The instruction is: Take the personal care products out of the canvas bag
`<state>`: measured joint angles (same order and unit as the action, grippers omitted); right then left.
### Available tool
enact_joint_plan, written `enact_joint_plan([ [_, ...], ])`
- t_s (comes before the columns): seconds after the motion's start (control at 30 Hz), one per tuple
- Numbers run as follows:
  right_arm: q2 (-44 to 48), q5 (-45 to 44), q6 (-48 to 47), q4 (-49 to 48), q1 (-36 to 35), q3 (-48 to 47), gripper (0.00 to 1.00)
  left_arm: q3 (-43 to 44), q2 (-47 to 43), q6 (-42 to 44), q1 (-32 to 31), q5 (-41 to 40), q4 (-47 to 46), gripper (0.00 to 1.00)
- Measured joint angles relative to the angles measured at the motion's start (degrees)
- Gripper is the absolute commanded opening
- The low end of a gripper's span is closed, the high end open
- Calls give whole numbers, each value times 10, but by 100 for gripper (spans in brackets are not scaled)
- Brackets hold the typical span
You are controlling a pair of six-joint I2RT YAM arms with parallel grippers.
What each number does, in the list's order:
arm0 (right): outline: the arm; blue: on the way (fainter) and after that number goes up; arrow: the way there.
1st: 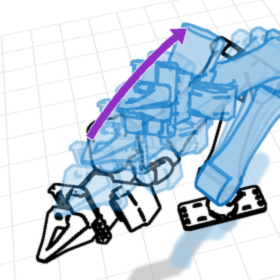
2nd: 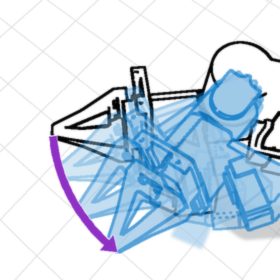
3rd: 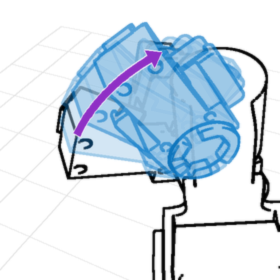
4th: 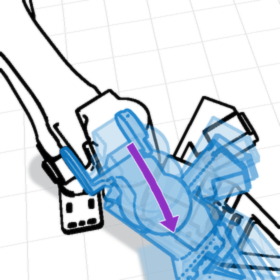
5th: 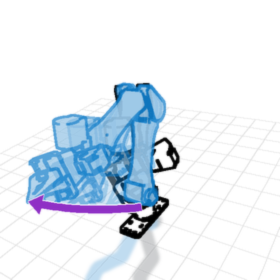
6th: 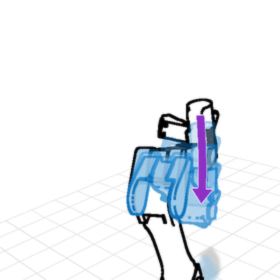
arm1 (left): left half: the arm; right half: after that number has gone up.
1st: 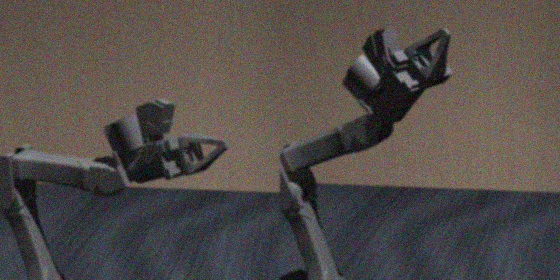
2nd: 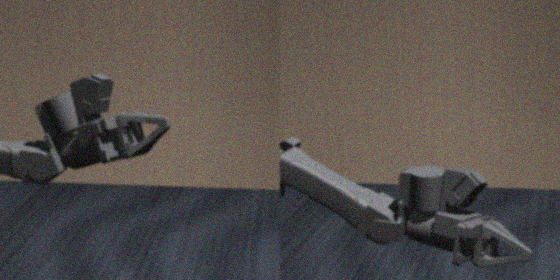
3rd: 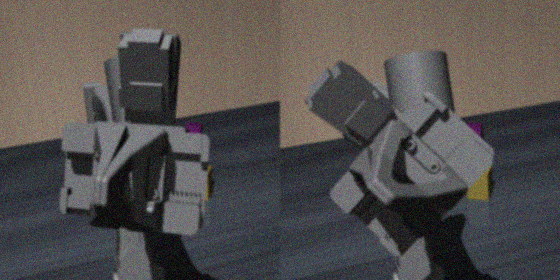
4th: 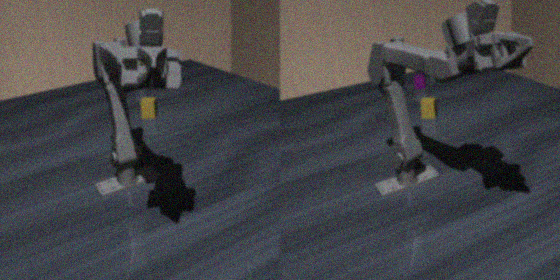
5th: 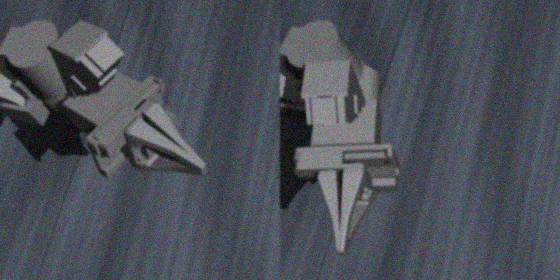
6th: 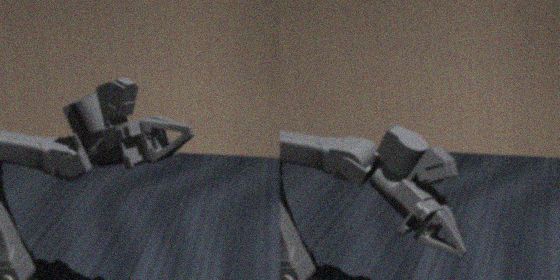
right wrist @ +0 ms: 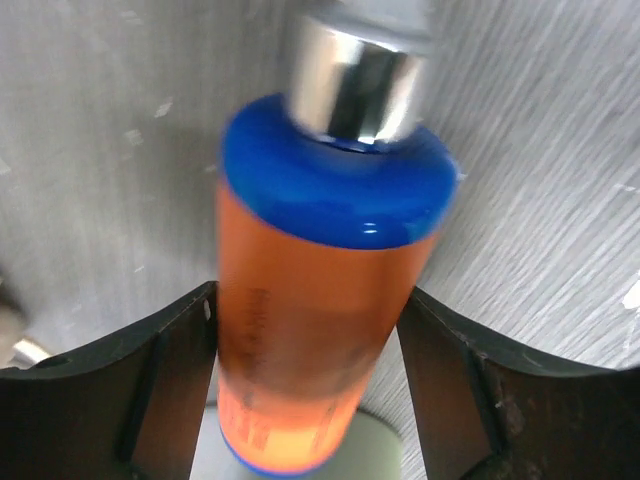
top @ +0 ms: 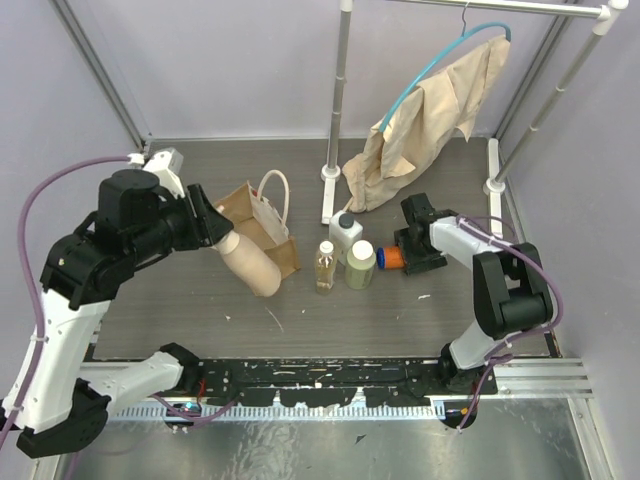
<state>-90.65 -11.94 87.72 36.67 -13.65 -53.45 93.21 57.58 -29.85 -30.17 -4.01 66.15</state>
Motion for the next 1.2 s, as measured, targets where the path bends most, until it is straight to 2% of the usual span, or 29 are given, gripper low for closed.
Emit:
enact_joint_plan([
  [0.07, -24, -3, 2, 7, 0, -1, 63, -33, -6, -3, -4, 12, -8, 0],
  [0.3, -31, -13, -2, 14, 0, -8, 3, -113, -21, -7, -18, 24, -21, 0],
  [0.5, -44, -27, -17, 36, -2, -31, 1, -176, -19, -11, -80, -1, -70, 0],
  [0.7, -46, -111, -71, 92, -4, -88, 1, -196, 48, -11, -177, -70, -110, 0],
  [0.97, 25, -217, -167, 87, -16, -116, 1, -223, 99, -14, -201, -133, -176, 0],
  [1.1, 39, -298, -208, 84, -60, -116, 1, -232, 136, -15, -217, -173, -203, 0],
  [1.2, 24, -382, -214, 100, -139, -121, 1, -233, 172, -14, -236, -196, -219, 0],
])
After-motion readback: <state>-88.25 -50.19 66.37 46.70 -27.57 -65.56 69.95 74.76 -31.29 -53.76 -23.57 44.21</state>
